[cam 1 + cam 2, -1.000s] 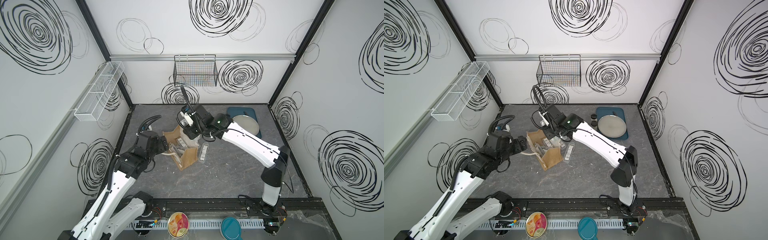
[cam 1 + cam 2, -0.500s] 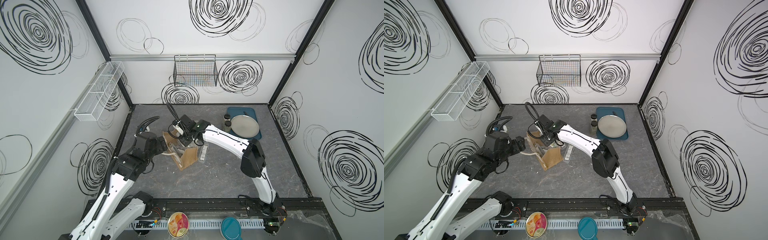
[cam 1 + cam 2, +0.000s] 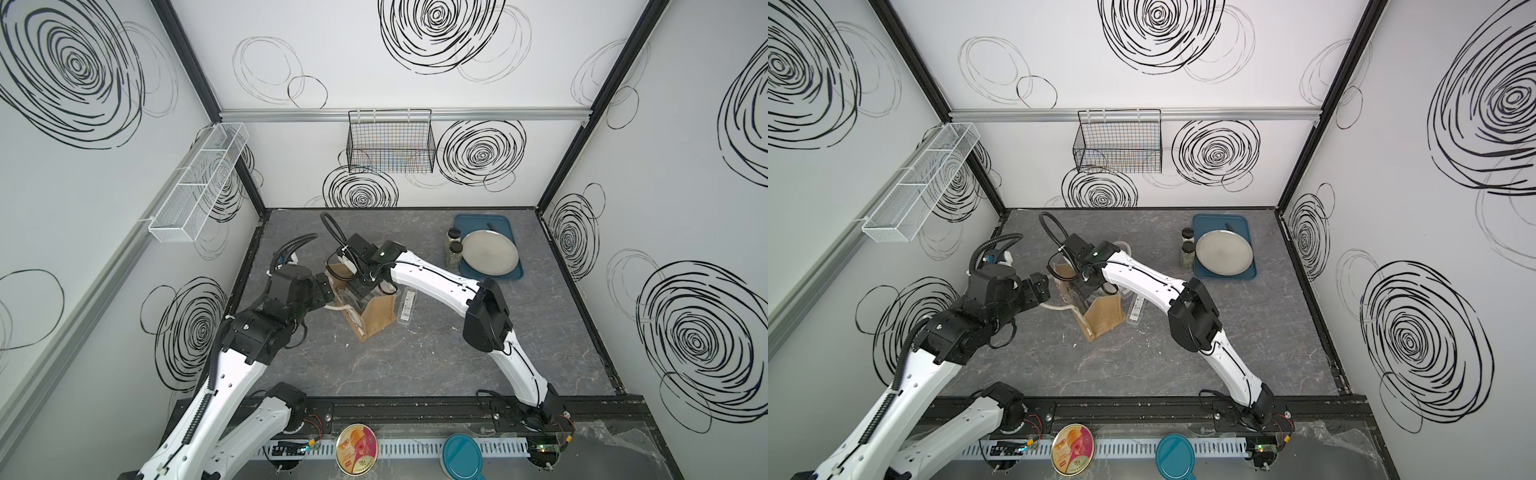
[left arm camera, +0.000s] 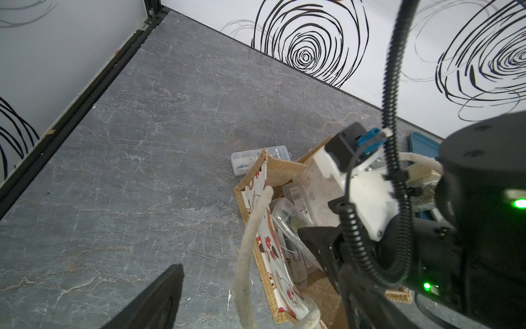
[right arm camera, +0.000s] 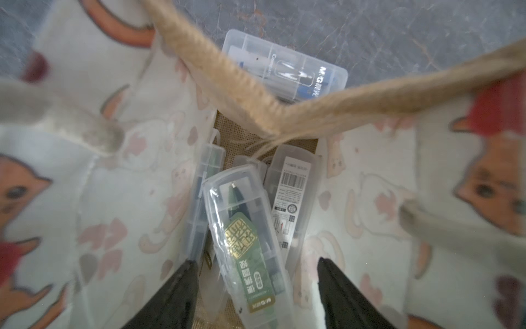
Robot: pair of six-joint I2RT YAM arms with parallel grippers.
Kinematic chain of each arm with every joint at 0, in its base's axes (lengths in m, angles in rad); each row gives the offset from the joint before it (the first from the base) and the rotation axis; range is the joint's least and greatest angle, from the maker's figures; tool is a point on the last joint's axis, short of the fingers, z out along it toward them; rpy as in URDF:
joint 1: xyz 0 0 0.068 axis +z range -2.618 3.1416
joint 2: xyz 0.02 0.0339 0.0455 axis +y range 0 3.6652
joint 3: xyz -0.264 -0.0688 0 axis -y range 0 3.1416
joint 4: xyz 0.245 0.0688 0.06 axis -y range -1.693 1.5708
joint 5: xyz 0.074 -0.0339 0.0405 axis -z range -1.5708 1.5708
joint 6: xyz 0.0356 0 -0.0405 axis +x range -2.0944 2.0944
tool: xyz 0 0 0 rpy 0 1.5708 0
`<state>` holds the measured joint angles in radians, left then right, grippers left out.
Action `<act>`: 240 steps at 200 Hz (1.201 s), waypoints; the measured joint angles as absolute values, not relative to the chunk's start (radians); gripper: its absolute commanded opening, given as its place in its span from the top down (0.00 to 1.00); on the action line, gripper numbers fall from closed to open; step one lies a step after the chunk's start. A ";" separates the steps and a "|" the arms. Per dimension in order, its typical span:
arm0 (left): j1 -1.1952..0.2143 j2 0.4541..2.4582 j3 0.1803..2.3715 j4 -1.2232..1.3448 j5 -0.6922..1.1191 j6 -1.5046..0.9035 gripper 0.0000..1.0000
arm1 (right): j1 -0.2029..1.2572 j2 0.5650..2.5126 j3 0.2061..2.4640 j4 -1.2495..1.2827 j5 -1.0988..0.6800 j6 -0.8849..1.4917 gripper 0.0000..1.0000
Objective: Put the compass set into the canvas bag
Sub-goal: Place the compass set in the canvas bag, then pick up the compass set at the center of the board.
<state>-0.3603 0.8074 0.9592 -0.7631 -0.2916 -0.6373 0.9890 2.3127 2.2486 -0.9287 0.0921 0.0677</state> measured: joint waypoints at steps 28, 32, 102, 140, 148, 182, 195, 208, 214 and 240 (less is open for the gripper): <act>-0.360 0.805 0.959 -0.764 -0.294 -0.637 0.11 | 0.989 2.249 2.281 -0.941 0.108 0.098 0.23; -0.360 0.804 0.959 -0.764 -0.294 -0.637 0.11 | 0.989 2.237 2.281 -0.944 0.110 0.101 0.23; -0.360 0.796 0.959 -0.764 -0.293 -0.637 0.11 | 0.914 1.743 1.979 -0.881 0.220 0.242 0.23; -0.360 0.796 0.959 -0.762 -0.293 -0.636 0.11 | 0.718 1.465 1.472 -0.709 0.190 0.350 0.24; -0.360 0.796 0.959 -0.762 -0.293 -0.636 0.11 | 0.682 1.444 1.379 -0.686 0.175 0.373 0.24; -0.360 0.796 0.959 -0.761 -0.292 -0.634 0.11 | 0.646 1.491 1.164 -0.631 0.093 0.432 0.23; -0.360 0.796 0.959 -0.761 -0.292 -0.631 0.11 | 0.648 1.541 1.151 -0.609 0.052 0.450 0.23; -0.359 0.796 0.957 -0.761 -0.292 -0.630 0.11 | 0.648 1.604 1.164 -0.591 0.007 0.463 0.23; -0.359 0.794 0.955 -0.761 -0.292 -0.629 0.11 | 0.650 1.639 1.179 -0.590 -0.011 0.471 0.23; -0.352 0.783 0.933 -0.761 -0.290 -0.628 0.11 | 0.661 1.801 1.269 -0.588 -0.075 0.479 0.22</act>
